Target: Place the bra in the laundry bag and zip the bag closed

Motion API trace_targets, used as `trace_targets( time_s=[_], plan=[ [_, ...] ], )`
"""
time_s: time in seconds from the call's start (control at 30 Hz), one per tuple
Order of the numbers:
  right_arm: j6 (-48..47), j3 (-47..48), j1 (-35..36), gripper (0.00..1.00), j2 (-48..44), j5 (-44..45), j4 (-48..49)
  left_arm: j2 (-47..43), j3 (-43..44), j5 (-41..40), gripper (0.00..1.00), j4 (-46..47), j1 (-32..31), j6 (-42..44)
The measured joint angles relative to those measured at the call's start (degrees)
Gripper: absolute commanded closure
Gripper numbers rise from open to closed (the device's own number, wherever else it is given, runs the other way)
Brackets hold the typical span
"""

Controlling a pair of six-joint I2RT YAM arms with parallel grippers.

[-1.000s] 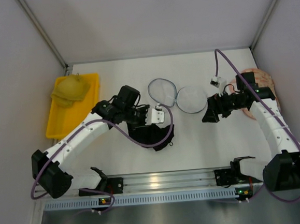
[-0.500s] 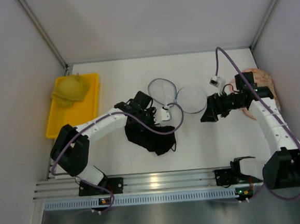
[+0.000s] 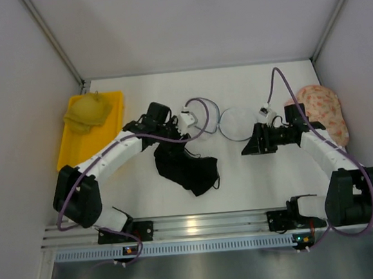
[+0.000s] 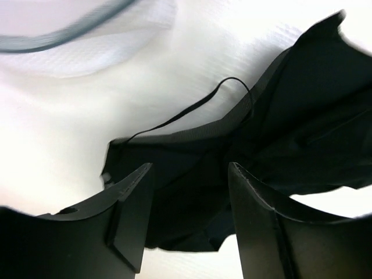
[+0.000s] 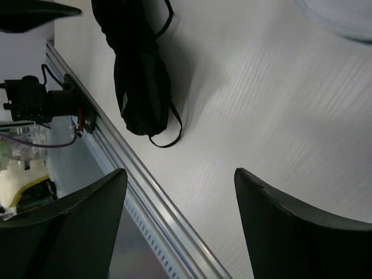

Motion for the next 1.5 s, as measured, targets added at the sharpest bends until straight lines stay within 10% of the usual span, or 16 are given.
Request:
trace_targets(
  time_s=[0.37,1.13,1.33,1.5],
  plan=[
    [23.04,-20.02,3.78,0.33,-7.37,2.36,22.49,-7.96,-0.37,14.12,0.41,-4.52,23.65,-16.04],
    [32.13,-20.02,23.12,0.43,10.99,6.73,43.08,13.07,-4.22,23.21,0.52,-2.1,33.07,-29.79],
    [33.14,-17.94,25.73,0.49,14.71,6.69,45.75,14.56,-4.66,24.55,0.73,-0.22,33.07,-31.8],
    [35.1,-16.09,28.06,0.77,17.18,6.01,49.2,14.53,-4.66,26.45,1.0,0.92,33.07,-32.74]
  ],
)
